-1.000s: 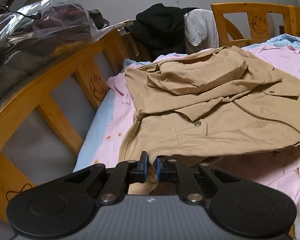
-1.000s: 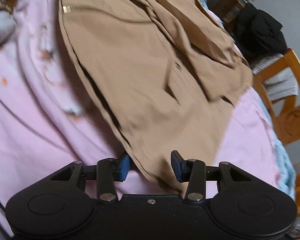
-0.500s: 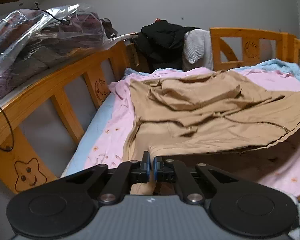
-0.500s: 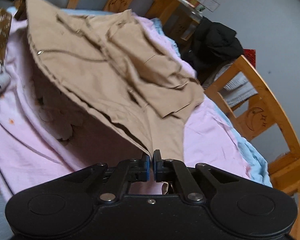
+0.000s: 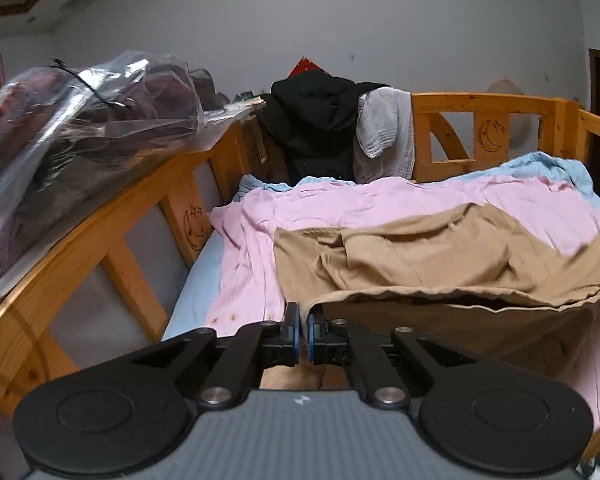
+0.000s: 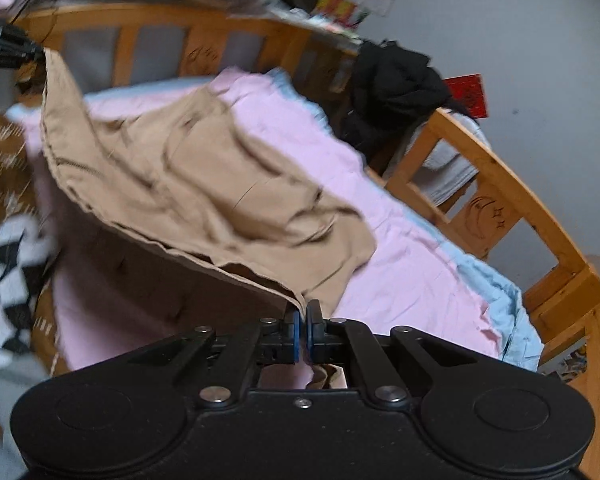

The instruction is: Fold large clothes

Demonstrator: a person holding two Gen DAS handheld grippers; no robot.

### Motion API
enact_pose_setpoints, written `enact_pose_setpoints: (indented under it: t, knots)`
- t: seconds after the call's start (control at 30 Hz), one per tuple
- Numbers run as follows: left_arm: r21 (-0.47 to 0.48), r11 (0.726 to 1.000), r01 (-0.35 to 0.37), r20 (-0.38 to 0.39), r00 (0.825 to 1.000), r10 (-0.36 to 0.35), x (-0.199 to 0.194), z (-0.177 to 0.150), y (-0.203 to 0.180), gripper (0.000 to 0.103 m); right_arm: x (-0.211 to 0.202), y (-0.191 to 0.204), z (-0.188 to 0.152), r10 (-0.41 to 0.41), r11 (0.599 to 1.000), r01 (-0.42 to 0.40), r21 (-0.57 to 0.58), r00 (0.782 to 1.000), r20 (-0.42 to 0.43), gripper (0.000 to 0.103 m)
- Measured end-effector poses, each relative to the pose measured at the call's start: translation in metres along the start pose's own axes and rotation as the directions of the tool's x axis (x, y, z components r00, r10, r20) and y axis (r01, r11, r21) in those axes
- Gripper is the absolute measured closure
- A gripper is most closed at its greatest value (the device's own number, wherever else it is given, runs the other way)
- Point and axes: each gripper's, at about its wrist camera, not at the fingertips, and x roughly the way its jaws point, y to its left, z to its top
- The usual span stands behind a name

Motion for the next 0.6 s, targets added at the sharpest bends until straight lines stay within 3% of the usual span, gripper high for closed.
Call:
enact_pose_setpoints:
  t: [0.13, 0.3, 0.6]
  knots:
    - [-0.007, 1.0, -0.013, -0.089, 0.996, 0.012, 0.058, 0.036, 0.012, 0.1, 0.043, -0.031, 0.023, -0.013, 0.998, 0.015, 0.056, 0.999, -0.033, 0.101]
    - [-0.03, 1.0, -0.008, -0.205, 0.979, 0.002, 0.143, 0.063, 0.03, 0.1, 0.128, -0.065, 0.047, -0.018, 0.998, 0.025, 0.057, 0.991, -0.13, 0.1]
    - [0.081, 0.997, -0.018, -0.378, 0.924, 0.048, 0.272, 0.041, 0.022, 0.099, 0.262, -0.076, 0.054, 0.003, 0.999, 0.009, 0.045, 0.968, -0.25, 0.099]
